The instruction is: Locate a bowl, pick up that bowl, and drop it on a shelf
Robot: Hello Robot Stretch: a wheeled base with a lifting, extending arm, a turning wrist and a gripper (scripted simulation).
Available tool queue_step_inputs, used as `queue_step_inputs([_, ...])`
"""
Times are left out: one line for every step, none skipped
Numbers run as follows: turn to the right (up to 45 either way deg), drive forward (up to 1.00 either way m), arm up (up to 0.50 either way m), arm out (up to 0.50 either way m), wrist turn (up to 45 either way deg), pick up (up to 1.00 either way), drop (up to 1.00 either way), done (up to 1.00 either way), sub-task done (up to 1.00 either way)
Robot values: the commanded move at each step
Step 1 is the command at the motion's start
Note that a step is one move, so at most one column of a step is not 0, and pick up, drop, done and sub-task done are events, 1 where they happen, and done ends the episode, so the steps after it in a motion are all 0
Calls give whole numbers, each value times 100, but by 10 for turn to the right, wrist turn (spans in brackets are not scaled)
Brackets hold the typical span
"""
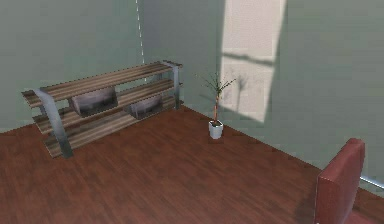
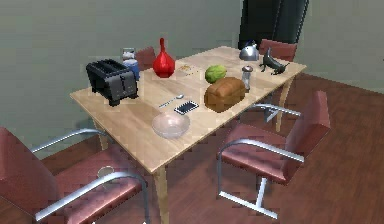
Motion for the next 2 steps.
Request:
queue_step_inputs([0, 0, 38, 0, 0, 0, 0, 0, 0])
queue_step_inputs([0, 0, 0, 44, 0, 0, 0, 0, 0])
